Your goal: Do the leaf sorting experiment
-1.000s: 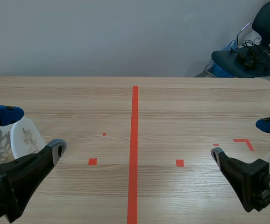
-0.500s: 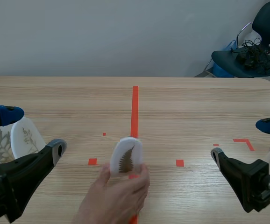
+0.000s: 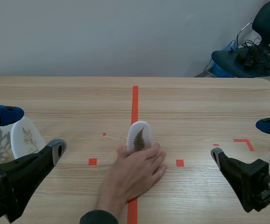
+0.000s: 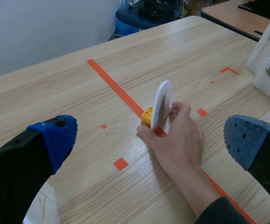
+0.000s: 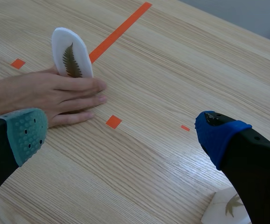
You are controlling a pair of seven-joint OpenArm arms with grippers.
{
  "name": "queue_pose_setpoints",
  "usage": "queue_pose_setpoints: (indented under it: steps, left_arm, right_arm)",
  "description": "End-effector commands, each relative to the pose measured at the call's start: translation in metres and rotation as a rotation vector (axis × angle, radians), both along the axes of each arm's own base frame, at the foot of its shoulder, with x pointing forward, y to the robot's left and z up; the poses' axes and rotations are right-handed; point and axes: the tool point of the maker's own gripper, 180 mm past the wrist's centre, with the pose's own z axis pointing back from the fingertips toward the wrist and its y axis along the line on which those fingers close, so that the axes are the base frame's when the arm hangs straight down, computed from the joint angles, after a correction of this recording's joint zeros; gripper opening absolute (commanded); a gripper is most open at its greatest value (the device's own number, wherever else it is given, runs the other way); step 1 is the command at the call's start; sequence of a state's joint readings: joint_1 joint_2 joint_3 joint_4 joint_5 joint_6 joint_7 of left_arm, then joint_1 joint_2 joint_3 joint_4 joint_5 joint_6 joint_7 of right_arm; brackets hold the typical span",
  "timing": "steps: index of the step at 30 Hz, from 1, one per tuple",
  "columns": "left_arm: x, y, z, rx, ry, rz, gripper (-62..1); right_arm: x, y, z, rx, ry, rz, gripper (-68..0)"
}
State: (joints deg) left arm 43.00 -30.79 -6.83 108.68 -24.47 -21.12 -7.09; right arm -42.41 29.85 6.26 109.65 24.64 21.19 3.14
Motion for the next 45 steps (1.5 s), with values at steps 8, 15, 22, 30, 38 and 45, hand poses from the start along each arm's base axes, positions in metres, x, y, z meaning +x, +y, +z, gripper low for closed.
queue_pose_setpoints:
  steps: [8,15,22,30,38,45]
  left_arm:
    - [0.001,-0.003,0.007,-0.021,-0.019,-0.003,1.4]
    - [0.0,-0.004,0.006,-0.02,-0.014,-0.005,1.4]
    - [-0.014,-0.026,-0.011,-0.018,0.061,-0.073,1.4]
    - [-0.009,-0.048,-0.039,0.001,0.073,-0.077,1.4]
    - [0.02,-0.053,-0.09,-0.013,0.116,0.015,1.4]
    - [0.041,-0.072,-0.12,-0.01,0.098,0.009,1.4]
  right_arm:
    - [0.006,0.0,0.01,0.007,-0.038,-0.003,0.4]
    - [0.006,0.0,0.01,0.007,-0.038,-0.003,0.4]
    - [0.006,0.0,0.01,0.007,-0.038,-0.003,0.4]
    - [0.006,0.0,0.01,0.007,-0.038,-0.003,0.4]
    - [0.006,0.0,0.01,0.007,-0.038,-0.003,0.4]
    - [0.006,0.0,0.01,0.007,-0.038,-0.003,0.4]
